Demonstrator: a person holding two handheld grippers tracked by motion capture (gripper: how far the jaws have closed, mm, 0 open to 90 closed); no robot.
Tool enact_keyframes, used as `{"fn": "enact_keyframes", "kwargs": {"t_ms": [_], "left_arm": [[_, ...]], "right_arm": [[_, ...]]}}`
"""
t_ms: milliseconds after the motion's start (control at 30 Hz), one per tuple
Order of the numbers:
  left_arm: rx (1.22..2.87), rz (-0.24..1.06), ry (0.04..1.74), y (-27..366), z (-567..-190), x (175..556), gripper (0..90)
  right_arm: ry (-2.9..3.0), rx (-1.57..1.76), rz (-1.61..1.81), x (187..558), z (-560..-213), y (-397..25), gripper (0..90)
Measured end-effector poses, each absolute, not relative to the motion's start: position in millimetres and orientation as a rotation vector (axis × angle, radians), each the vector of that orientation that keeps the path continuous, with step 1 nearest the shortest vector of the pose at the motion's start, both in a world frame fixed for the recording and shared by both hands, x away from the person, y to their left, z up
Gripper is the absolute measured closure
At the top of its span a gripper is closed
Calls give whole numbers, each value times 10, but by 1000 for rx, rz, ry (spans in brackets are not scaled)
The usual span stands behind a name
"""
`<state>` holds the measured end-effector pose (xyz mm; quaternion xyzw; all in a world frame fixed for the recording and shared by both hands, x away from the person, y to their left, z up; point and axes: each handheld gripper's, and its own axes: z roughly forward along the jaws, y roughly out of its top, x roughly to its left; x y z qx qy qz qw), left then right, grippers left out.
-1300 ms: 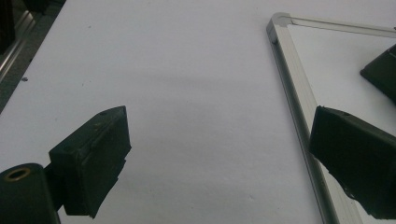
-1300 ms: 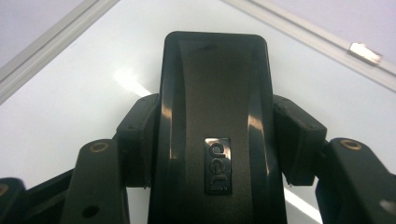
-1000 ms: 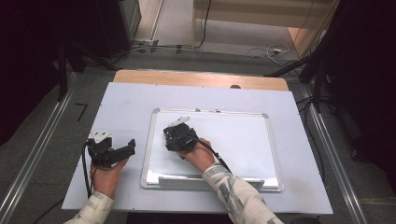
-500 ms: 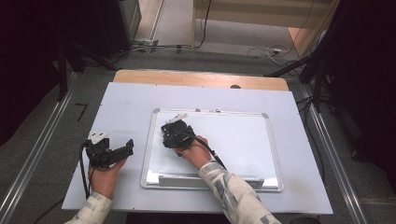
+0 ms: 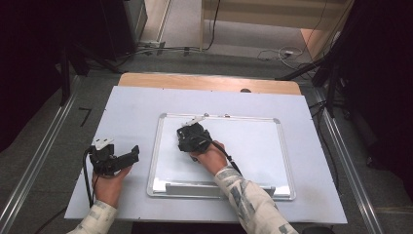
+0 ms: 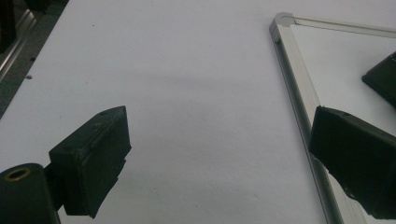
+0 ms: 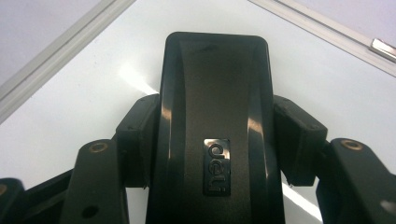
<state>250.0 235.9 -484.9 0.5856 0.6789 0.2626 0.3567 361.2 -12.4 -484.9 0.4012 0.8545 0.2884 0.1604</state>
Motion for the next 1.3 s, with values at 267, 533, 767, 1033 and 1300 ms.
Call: {"fn": "enact_keyframes", "kwargs": {"t_ms": [267, 533, 767, 1033, 1300], "left_arm": [[1516, 681, 1759, 2343, -4860, 2506, 58], [1518, 684, 1760, 2340, -4862, 2508, 58], [1518, 684, 1759, 2336, -4861, 2508, 58], [1520, 684, 1757, 2334, -4857, 2506, 58], [1525, 681, 1754, 2316, -4855, 2515, 58]], "right_arm": [[2435, 1131, 923, 3521, -4616, -262, 373], [2402, 1152, 948, 3510, -4540, -419, 373], [2378, 1178, 969, 3502, -4506, -507, 373], [2328, 1222, 975, 3493, -4459, -733, 372], [2282, 1272, 982, 3439, -4405, -1045, 372]]}}
